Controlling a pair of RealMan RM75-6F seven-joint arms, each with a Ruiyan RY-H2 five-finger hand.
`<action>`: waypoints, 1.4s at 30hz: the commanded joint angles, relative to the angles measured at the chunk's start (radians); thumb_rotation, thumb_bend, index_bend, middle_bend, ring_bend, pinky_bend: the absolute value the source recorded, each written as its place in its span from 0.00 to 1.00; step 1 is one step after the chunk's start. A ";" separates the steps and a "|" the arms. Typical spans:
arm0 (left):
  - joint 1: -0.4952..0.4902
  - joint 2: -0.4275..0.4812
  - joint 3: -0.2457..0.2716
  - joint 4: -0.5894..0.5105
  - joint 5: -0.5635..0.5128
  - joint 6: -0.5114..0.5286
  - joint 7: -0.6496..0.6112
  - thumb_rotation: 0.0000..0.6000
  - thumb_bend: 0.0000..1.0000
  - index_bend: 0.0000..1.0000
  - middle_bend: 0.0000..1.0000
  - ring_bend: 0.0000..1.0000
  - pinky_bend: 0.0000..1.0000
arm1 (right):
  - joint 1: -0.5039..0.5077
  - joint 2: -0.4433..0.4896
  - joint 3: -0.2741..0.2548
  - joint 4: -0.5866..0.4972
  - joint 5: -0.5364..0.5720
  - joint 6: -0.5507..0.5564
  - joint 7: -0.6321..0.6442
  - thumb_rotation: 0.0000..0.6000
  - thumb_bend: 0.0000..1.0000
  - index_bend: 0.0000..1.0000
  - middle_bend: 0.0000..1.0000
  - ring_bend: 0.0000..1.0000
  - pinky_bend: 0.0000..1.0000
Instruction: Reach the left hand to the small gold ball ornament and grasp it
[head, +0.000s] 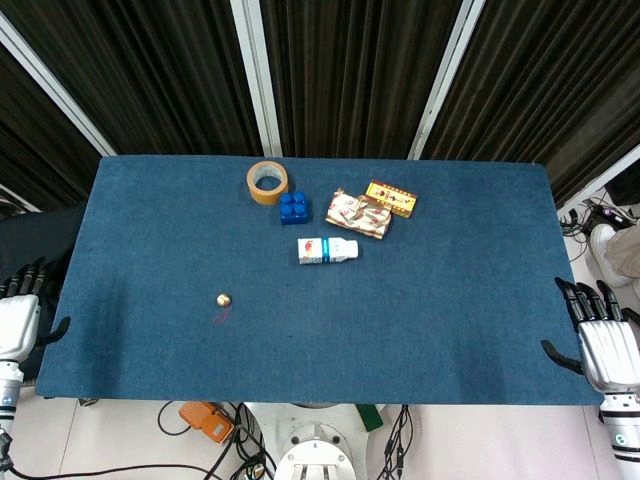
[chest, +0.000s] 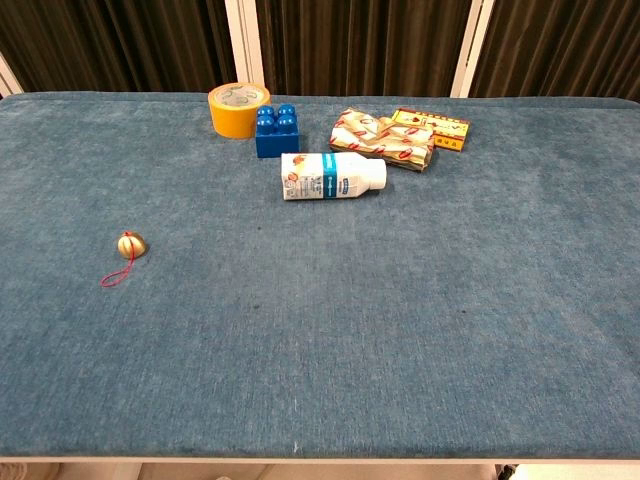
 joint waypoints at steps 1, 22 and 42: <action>-0.001 -0.001 0.000 0.001 -0.001 -0.003 0.000 1.00 0.27 0.02 0.00 0.00 0.13 | 0.000 0.000 0.000 -0.001 0.000 -0.001 -0.002 1.00 0.32 0.06 0.20 0.17 0.04; -0.049 -0.040 0.029 -0.068 0.036 -0.080 0.033 1.00 0.27 0.02 0.00 0.00 0.13 | 0.001 0.001 0.002 -0.007 0.007 -0.004 -0.001 1.00 0.32 0.06 0.20 0.17 0.04; -0.267 -0.207 -0.009 -0.115 -0.009 -0.304 0.197 1.00 0.25 0.11 0.00 0.00 0.13 | 0.004 0.002 0.002 -0.007 0.008 -0.011 -0.002 1.00 0.32 0.06 0.20 0.17 0.04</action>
